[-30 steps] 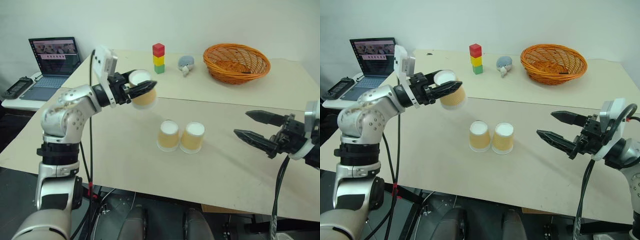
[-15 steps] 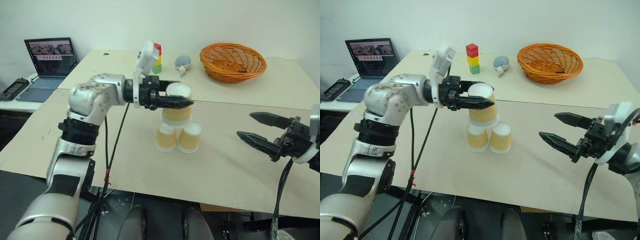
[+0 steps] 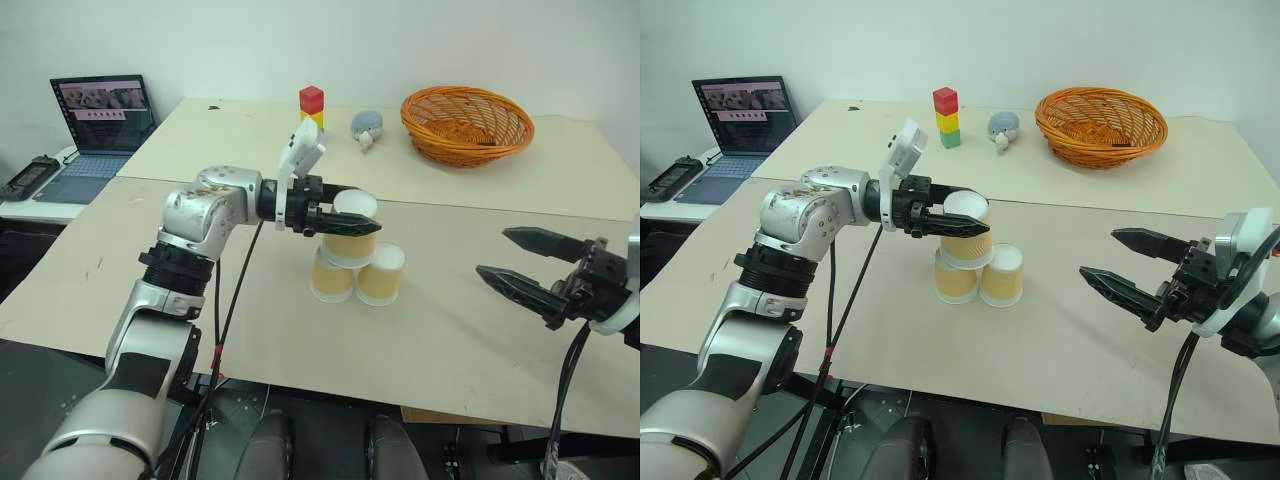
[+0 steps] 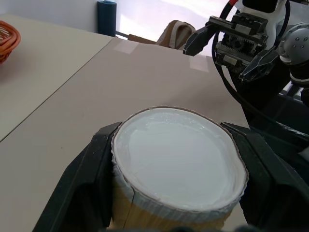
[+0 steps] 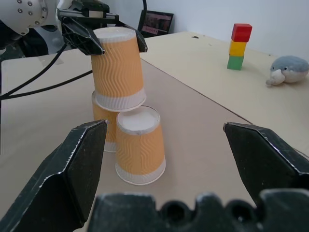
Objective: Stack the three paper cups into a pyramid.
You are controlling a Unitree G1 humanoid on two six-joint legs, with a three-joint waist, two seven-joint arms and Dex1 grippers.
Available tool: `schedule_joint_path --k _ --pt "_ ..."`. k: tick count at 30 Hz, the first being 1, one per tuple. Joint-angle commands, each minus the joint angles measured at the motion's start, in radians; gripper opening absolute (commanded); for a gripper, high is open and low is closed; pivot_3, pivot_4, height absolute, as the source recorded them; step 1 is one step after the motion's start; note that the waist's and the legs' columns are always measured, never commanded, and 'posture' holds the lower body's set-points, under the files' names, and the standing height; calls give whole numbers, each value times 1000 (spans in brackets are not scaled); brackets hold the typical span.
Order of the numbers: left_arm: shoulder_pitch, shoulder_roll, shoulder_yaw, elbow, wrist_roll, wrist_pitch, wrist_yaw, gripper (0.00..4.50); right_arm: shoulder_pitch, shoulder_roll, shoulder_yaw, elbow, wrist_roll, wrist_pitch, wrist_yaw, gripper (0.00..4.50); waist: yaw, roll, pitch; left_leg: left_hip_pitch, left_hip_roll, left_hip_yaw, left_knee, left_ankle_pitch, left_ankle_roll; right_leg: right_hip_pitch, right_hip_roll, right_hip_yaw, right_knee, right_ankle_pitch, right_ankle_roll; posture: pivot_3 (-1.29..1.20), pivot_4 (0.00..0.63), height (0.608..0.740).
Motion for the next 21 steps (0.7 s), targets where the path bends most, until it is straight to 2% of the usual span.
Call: schedule_joint_path --k 1,13,17,21 --pt "-15 -15 28 2 0 -22 -2 3204 5 -15 -32 -30 19 -3 -5 4500 -1 0 0 0 0 0 0 0 0 0 0 0 0 0 0 0 150 629" --pt "-23 -60 37 44 16 -25 30 3204 4 -26 -36 -35 33 6 -15 4500 -2 0 0 0 0 0 0 0 0 0 0 0 0 0 0 0 150 629" --pt "-34 -75 60 82 4 -9 49 4332 6 -29 -36 -37 36 11 -17 4500 -2 -1 0 2 0 0 0 0 0 1 0 0 1 0 0 0 150 629" --pt "-22 -92 81 35 5 -50 86 4435 5 -35 -35 -38 41 18 -19 4500 -2 -1 0 1 0 0 0 0 0 1 0 0 0 0 0 0 150 629"
